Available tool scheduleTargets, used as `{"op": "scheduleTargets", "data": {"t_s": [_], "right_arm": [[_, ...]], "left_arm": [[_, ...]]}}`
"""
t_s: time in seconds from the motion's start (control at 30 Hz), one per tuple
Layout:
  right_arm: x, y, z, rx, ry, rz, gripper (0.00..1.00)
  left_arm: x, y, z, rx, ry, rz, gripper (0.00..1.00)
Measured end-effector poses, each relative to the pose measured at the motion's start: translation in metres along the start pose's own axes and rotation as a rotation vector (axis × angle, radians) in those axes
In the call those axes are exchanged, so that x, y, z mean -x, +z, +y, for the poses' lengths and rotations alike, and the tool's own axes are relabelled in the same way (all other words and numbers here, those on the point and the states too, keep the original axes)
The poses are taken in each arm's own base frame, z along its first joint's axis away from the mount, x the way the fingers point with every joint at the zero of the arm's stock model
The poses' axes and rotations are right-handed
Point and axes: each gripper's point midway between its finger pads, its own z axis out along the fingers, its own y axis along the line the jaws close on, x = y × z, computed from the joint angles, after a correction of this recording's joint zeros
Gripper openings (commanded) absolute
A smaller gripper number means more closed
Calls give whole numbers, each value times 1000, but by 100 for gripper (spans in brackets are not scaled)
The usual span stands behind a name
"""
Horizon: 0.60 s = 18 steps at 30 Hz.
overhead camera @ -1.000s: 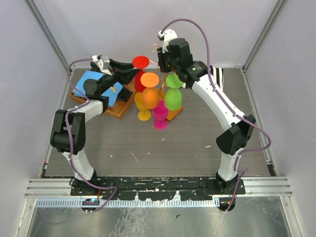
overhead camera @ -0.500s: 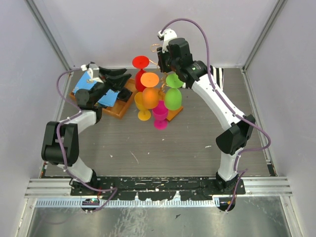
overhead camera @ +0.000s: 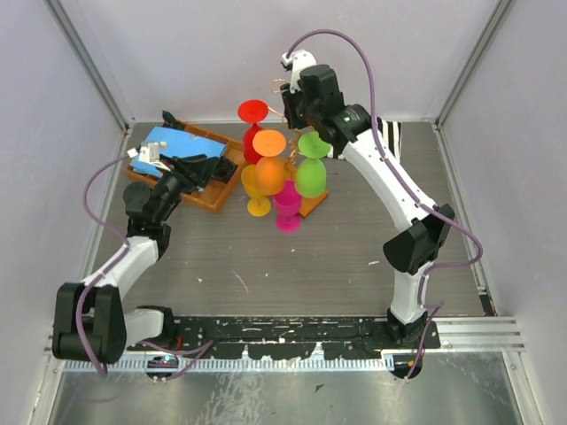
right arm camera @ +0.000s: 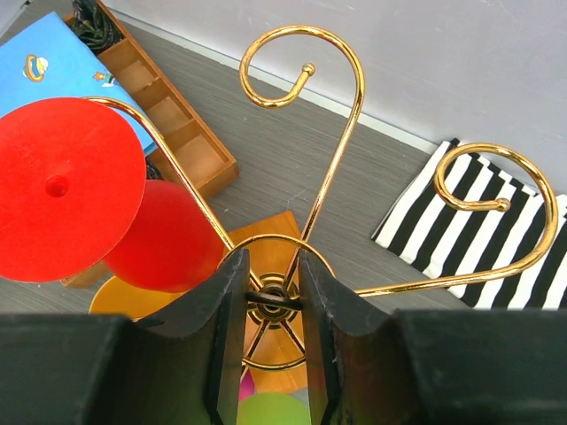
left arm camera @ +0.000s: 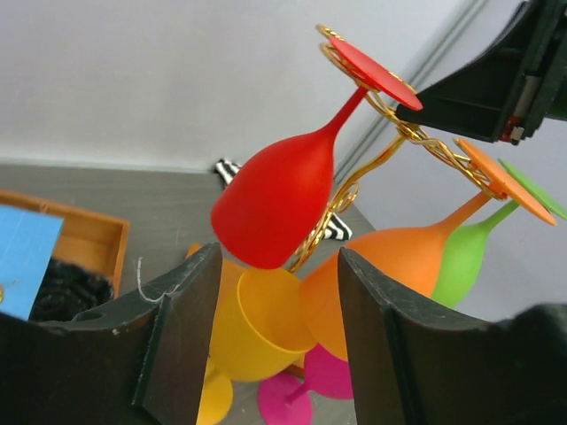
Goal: Place the wine glass upside down on the wine glass rack
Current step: Turn the wine glass upside down at the wine rack.
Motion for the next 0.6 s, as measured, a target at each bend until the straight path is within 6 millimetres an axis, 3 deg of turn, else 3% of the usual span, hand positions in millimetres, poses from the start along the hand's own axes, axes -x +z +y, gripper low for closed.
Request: {"op": "scheduleTargets", "data": {"t_s": [0.23,0.4,0.6], "right_arm": [[10,-5,-5,-25,-14,-9,40],[36,-16,-11,-45,-10,-78,42],[50,-28,-16,-61,-2,-120,43]], "left_arm": [[9,-24,8,193,-43,27,73],[-1,-43,17,306,-72,81,80],[-3,-65,17,399,-82,135,95]]}}
